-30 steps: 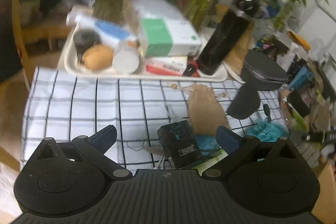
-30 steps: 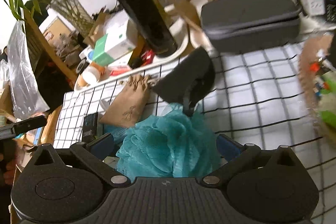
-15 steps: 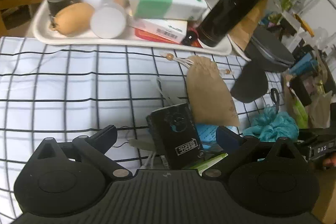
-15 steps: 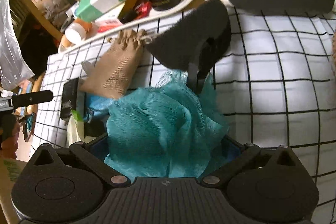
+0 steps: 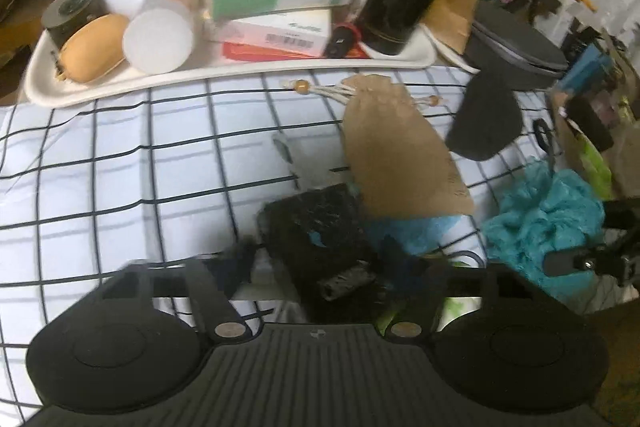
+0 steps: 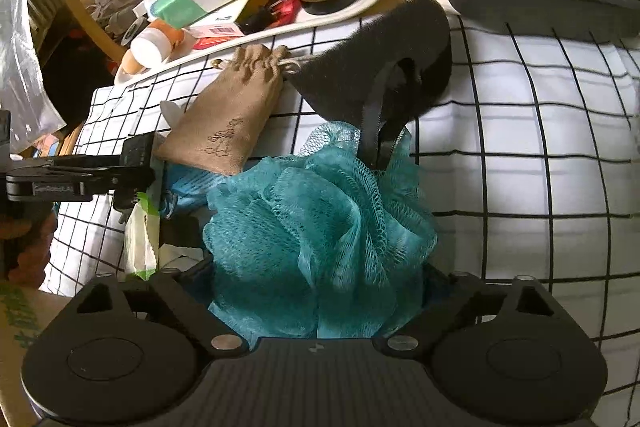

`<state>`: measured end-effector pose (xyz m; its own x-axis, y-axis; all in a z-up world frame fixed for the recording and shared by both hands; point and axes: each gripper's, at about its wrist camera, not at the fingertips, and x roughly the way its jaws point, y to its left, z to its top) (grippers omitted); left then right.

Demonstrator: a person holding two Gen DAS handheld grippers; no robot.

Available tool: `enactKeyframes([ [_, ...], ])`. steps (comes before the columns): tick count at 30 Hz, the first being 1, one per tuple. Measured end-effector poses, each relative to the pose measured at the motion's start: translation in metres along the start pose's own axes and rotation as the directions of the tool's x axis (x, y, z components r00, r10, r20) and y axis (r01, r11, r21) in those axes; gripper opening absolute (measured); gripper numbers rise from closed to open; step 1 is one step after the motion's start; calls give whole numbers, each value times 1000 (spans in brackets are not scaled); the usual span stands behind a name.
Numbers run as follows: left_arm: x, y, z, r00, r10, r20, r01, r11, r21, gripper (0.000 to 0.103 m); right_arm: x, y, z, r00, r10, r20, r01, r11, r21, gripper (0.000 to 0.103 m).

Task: Organize soft objects
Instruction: 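Close the right gripper on the teal pouf while the left gripper grasps the black packaged item, then lift the pouf and black item and carry both over the cardboard box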

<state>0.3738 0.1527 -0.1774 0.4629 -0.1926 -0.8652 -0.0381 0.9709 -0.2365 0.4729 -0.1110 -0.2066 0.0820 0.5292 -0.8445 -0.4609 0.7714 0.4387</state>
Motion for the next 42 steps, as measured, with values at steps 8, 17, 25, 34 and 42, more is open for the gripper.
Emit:
enactKeyframes([
  [8,-10,-3,1,999,34,25,-35,999,30,50,-14,2,-4,999,1,55,0,1000,-15,72],
  [17,-40,-2,7,993,34,111,-39,998,41,50,-58,-1,-8,980,-25,197,28,1000,-15,63],
  [25,-84,-5,9,976,1,219,-11,999,46,50,-97,-6,-14,938,-24,347,37,999,-32,63],
  [34,-124,-23,-2,949,-34,312,-1,994,109,50,-140,9,-29,872,23,490,54,988,-144,63],
  [42,-157,-37,-19,915,-73,396,32,993,110,50,-175,24,-50,824,122,554,-8,979,-204,64],
])
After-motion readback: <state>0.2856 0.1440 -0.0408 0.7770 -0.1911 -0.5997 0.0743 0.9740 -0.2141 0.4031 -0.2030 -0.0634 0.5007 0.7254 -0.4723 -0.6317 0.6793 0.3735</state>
